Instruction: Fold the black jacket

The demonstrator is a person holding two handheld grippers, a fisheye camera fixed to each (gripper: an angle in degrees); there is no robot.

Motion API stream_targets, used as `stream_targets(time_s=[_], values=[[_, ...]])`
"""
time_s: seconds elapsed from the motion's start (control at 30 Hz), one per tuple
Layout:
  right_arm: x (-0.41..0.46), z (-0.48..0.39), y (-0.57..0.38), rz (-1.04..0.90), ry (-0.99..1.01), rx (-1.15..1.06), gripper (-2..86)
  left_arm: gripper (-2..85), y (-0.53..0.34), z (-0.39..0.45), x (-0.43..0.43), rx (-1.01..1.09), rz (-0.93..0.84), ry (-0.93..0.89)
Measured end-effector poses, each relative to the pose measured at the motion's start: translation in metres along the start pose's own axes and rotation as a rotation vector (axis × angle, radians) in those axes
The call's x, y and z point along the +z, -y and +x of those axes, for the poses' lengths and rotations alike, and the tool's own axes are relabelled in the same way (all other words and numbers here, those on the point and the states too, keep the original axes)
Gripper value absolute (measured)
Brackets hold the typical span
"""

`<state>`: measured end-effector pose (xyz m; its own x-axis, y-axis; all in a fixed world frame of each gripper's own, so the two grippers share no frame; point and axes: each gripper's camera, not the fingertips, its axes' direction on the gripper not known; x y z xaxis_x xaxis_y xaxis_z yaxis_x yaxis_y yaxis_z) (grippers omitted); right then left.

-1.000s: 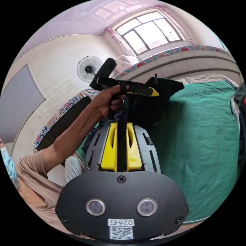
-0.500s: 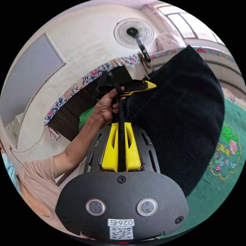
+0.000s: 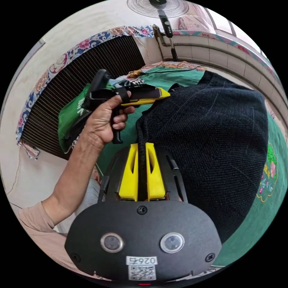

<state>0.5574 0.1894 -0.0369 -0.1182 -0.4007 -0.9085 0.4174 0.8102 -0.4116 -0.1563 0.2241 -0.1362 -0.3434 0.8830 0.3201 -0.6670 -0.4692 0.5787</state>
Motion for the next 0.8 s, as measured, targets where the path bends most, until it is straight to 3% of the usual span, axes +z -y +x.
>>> stream_targets(time_s=[0.07,0.2,0.37,0.43,0.53,0.63,0.7,0.8], values=[[0.008,-0.012,0.003,0.010,-0.073,-0.028,-0.1,0.3,-0.016,0.021,-0.023,0.056,0.082,0.101],[0.036,-0.035,0.004,0.010,-0.205,-0.144,4.0,-0.8,-0.039,0.057,-0.045,0.191,0.191,0.121],[0.018,-0.042,-0.024,0.047,-0.008,-0.252,6.9,-1.0,-0.056,0.095,0.032,0.452,-0.118,-0.005],[-0.001,-0.022,-0.043,0.106,0.028,-0.171,5.7,-1.0,-0.066,0.094,0.071,0.500,-0.284,0.000],[-0.033,0.039,-0.090,0.231,-0.064,0.071,4.8,-0.9,-0.088,0.074,0.127,0.555,-0.563,0.177],[-0.050,0.107,-0.148,0.301,-0.146,0.347,5.1,-0.9,-0.078,0.043,0.104,0.357,-0.525,0.027],[-0.053,0.148,-0.188,0.358,-0.049,0.501,6.5,-1.0,-0.078,0.044,0.073,0.349,-0.389,0.025],[-0.039,0.171,-0.210,0.385,0.027,0.582,10.2,-1.0,-0.088,0.071,0.028,0.429,-0.142,-0.117]])
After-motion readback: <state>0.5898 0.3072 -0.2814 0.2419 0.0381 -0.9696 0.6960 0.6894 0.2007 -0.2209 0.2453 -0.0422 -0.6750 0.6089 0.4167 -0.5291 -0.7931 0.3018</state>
